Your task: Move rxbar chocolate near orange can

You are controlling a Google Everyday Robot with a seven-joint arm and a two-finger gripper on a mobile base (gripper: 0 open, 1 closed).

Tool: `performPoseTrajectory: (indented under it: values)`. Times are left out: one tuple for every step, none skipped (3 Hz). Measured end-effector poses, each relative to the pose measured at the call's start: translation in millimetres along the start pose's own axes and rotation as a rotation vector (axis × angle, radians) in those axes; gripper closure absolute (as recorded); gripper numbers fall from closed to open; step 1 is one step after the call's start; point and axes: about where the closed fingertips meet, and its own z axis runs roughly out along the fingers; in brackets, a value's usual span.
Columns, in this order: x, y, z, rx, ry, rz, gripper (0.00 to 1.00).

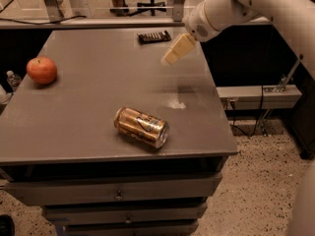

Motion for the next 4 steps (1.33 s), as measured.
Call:
performPoseTrajectory:
  values:
    - [-24, -46, 18, 0.043, -0.111, -0.003, 0.0]
    - [-42, -80, 37, 0.065, -0.206, 0.027, 0.0]
    - [-53, -108, 58, 0.09, -0.263, 0.07, 0.0]
    - [-54, -121, 84, 0.098, -0.24, 0.094, 0.0]
